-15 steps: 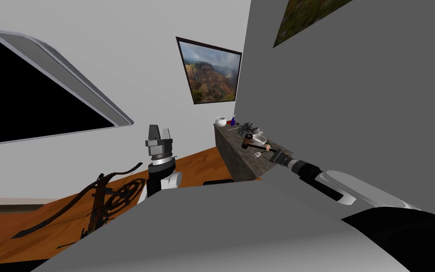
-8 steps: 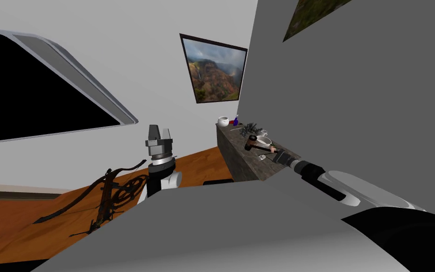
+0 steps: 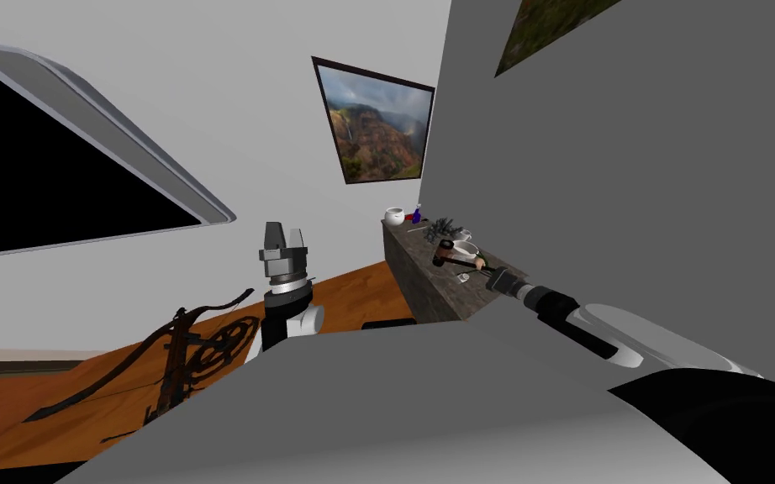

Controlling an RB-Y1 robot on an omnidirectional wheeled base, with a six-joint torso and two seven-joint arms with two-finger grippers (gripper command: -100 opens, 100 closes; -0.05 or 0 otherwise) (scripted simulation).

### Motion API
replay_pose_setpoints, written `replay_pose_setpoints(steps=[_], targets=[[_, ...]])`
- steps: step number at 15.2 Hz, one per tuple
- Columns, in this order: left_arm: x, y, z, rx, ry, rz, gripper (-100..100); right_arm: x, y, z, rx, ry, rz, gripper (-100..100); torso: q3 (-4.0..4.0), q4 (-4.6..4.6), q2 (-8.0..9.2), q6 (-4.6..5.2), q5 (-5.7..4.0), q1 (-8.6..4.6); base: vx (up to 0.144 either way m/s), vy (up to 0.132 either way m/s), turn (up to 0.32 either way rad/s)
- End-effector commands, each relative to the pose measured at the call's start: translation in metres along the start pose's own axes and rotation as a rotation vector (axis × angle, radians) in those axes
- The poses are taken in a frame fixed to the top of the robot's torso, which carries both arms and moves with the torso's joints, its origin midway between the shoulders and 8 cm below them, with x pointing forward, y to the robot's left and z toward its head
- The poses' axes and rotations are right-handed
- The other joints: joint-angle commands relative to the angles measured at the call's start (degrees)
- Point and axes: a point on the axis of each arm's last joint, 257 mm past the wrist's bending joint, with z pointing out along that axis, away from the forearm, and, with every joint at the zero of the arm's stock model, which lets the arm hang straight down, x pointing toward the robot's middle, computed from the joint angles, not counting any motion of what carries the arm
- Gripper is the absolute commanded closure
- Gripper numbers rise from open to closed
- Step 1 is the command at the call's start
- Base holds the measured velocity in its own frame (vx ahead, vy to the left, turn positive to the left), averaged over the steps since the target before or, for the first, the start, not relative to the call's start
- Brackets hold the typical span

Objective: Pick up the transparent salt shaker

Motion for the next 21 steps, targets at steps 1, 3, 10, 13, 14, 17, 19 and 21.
replay_pose_setpoints(steps=[1,3,10,13,14,17,19,21], targets=[[0.0,0.0,0.0,0.0,0.0,0.0,0,0.005,0.0,0.0,0.006,0.019,-0.026,-100,0.0,0.0,0.0,0.0,0.0,0.0,0.007,0.014,-0.09],[0.0,0.0,0.0,0.0,0.0,0.0,0,0.01,0.0,0.0,0.013,0.038,-0.053,-100,-0.02,-0.01,-0.04,0.01,0.02,0.13,0.015,0.048,-0.109],[0.0,0.0,0.0,0.0,0.0,0.0,0,0.034,-0.008,0.0,0.06,0.132,-0.185,-100,-0.13,-0.05,-0.22,-0.02,0.09,0.39,0.039,0.078,-0.084],[0.0,0.0,0.0,0.0,0.0,0.0,0,0.045,-0.013,-0.002,0.082,0.174,-0.241,-100,-0.13,-0.05,-0.23,-0.01,0.09,0.44,0.045,0.089,-0.062],[0.0,0.0,0.0,0.0,0.0,0.0,0,0.051,-0.016,-0.003,0.094,0.197,-0.271,-100,-0.14,-0.05,-0.24,-0.02,0.1,0.43,0.044,0.078,-0.04],[0.0,0.0,0.0,0.0,0.0,0.0,0,0.063,-0.022,-0.005,0.12,0.246,-0.333,-100,-0.15,-0.06,-0.25,-0.02,0.09,0.4,0.048,0.08,-0.035],[0.0,0.0,0.0,0.0,0.0,0.0,0,0.07,-0.025,-0.007,0.132,0.273,-0.364,-100,-0.16,-0.06,-0.28,-0.02,0.09,0.41,0.054,0.086,-0.027],[0.0,0.0,0.0,0.0,0.0,0.0,0,0.077,-0.028,-0.009,0.145,0.3,-0.396,-100,-0.15,-0.06,-0.26,-0.03,0.08,0.37,0.039,0.068,-0.009]])
